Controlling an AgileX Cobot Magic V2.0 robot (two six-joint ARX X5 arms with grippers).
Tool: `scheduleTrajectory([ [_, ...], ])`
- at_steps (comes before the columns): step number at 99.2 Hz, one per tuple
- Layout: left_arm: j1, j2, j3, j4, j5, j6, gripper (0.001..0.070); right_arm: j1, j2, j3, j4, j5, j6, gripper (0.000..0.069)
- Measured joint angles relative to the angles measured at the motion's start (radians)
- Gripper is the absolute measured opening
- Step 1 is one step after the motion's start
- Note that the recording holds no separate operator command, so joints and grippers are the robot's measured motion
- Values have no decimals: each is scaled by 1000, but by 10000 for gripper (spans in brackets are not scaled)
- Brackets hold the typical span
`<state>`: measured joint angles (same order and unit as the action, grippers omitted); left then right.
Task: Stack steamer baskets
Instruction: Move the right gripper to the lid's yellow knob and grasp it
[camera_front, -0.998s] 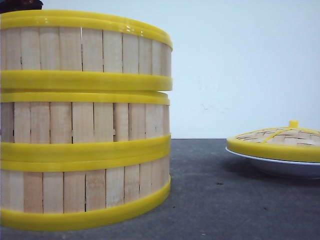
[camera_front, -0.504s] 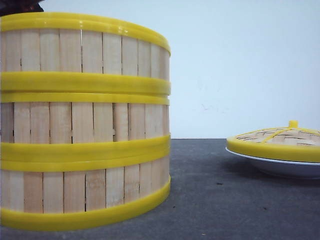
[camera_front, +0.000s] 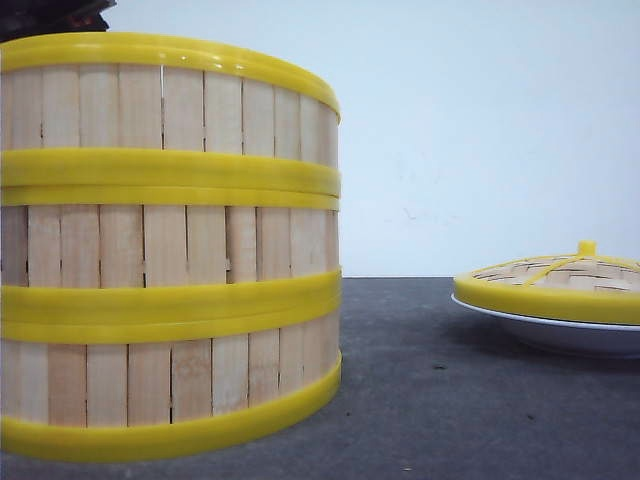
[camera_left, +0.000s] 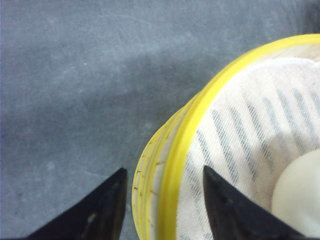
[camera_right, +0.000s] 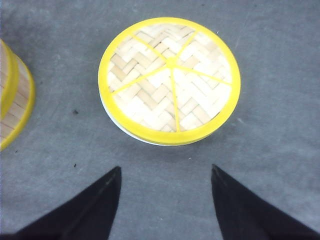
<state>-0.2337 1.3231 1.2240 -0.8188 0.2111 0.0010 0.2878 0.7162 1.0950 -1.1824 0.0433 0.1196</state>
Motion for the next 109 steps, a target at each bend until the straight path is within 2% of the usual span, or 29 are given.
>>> scheduleTrajectory([
  [23, -5, -87, 0, 34, 5, -16, 295, -2, 18, -155, 206, -60, 0, 343],
  [30, -6, -139, 0, 29, -10, -16, 295, -13, 45, -189, 270, -72, 0, 343],
  [37, -6, -183, 0, 15, -61, -16, 295, -35, 91, -206, 323, -74, -2, 343],
  [51, 1, -245, 0, -34, -211, -12, 296, -97, 212, -206, 441, -120, -23, 343],
  [57, 8, -264, 0, -53, -241, -11, 296, -124, 265, -206, 486, -154, -31, 343],
  [80, 32, -288, 0, -71, -243, -2, 296, -172, 468, -206, 641, -179, -84, 343],
  [109, 33, -286, 0, -71, -243, -1, 296, -170, 588, -206, 751, -179, -113, 343],
])
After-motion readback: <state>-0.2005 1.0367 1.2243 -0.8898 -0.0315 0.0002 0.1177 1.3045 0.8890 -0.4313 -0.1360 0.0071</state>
